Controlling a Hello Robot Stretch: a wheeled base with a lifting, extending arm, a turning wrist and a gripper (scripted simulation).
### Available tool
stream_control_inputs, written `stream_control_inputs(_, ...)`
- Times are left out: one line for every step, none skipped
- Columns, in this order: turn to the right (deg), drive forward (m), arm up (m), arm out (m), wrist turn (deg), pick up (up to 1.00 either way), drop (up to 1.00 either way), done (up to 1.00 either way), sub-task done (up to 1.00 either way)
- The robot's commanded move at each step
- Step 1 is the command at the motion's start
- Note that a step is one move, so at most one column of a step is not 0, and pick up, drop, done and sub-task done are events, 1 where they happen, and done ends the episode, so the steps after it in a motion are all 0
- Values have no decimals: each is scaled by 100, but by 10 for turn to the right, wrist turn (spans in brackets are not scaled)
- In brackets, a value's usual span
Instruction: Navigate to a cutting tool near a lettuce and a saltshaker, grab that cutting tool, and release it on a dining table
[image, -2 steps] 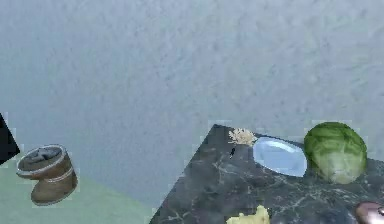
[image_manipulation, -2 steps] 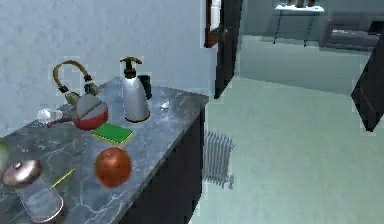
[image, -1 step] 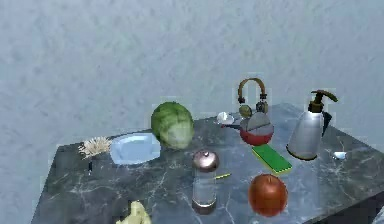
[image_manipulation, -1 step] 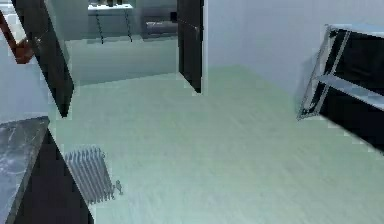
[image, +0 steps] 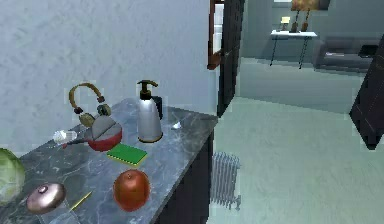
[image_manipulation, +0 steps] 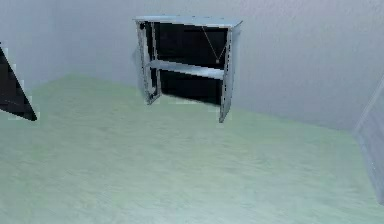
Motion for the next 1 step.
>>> stream_control_inputs(90,0,0,0,0,0,0,0,0)
